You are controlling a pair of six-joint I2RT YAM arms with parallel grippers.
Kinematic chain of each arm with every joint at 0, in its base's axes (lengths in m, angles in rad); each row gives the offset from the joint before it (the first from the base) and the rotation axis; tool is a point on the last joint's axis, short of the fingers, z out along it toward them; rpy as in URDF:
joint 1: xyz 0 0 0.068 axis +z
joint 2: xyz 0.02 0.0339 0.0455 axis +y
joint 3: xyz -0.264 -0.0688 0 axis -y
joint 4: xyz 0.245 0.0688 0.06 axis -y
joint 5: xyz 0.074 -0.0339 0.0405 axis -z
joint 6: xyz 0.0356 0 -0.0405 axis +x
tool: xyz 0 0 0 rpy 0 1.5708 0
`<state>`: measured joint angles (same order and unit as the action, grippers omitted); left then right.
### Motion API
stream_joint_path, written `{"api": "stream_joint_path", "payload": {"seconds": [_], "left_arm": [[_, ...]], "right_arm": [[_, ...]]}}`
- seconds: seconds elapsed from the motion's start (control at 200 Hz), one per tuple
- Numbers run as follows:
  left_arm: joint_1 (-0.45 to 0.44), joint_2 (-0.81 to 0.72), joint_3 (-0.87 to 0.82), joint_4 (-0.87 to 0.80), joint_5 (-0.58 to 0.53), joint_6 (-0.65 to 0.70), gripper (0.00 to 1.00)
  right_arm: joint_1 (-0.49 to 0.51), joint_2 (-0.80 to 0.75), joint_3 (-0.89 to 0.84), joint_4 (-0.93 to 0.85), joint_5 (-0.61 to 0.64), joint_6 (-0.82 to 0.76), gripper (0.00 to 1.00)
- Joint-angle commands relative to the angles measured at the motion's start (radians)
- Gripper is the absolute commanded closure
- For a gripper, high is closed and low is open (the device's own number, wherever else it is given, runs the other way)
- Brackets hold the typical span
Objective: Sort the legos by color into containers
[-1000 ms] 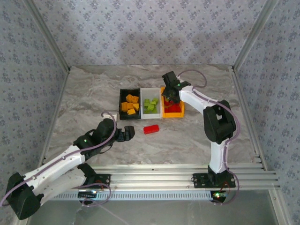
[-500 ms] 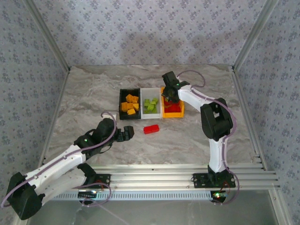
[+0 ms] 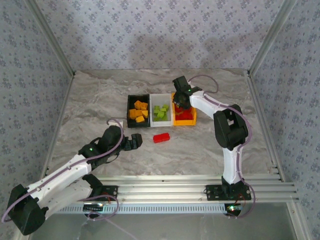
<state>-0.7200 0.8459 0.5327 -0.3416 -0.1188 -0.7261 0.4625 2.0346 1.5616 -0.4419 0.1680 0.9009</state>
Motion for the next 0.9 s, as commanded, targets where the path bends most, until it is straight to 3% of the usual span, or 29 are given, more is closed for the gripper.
{"api": "stream_joint_path", "payload": {"seconds": [0.0,0.235,0.345,0.46,0.575,0.635,0.77,0.894], "left_arm": [[0.006,-0.007,-0.005,0.001,0.014,0.007,0.01],[0.006,-0.012,0.004,-0.005,0.014,0.009,0.01],[0.007,-0.018,0.003,-0.005,0.013,0.011,0.01],[0.007,-0.019,-0.006,-0.006,0.011,0.011,0.01],[0.007,-0.018,-0.013,-0.005,0.014,0.005,0.01],[0.007,-0.019,-0.013,-0.007,0.016,0.007,0.01],[0.008,-0.017,-0.015,-0.01,0.019,0.012,0.0],[0.008,-0.011,-0.02,0.004,0.036,0.02,0.01]], "right_arm": [[0.001,-0.056,-0.022,0.012,0.015,-0.02,0.79],[0.054,-0.229,-0.117,0.062,0.039,-0.104,0.81],[0.108,-0.308,-0.186,0.109,-0.01,-0.181,0.8],[0.163,-0.28,-0.173,0.11,-0.15,-0.263,0.79],[0.2,-0.197,-0.112,0.079,-0.174,-0.345,0.78],[0.197,-0.152,-0.077,0.076,-0.191,-0.35,0.72],[0.209,-0.133,-0.046,0.091,-0.17,-0.378,0.41],[0.255,-0.241,-0.151,0.151,-0.105,-0.389,0.34]]}}
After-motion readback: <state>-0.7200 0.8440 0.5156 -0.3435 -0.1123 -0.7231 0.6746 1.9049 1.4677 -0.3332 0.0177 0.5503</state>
